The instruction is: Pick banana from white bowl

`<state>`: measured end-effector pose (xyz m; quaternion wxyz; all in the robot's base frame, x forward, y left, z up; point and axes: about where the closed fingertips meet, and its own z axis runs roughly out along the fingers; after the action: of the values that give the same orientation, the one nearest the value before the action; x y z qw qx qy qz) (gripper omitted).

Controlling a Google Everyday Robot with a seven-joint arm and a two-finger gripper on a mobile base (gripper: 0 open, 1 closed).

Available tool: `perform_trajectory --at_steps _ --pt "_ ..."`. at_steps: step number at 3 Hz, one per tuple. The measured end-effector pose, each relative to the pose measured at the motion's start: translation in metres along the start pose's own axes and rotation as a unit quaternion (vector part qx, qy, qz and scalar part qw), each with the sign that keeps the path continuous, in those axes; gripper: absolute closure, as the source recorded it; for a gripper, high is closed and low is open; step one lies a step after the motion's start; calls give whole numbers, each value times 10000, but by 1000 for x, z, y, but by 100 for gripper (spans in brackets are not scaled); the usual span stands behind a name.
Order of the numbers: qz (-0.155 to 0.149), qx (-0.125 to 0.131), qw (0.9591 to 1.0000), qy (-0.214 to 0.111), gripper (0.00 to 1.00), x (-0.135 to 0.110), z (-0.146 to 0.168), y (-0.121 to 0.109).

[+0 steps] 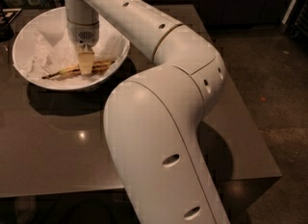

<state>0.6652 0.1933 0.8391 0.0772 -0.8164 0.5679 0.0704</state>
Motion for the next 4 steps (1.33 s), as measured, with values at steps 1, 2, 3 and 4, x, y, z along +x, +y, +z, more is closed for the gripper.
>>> perform_trajectory --at_steps 1,2,3,4 --pt "0 0 10000 0 96 0 0 0" --pt "0 0 10000 0 100 0 0 0" --pt "41 272 9995 -121 100 4 -19 6" --pt "4 468 9987 -185 100 4 -41 16"
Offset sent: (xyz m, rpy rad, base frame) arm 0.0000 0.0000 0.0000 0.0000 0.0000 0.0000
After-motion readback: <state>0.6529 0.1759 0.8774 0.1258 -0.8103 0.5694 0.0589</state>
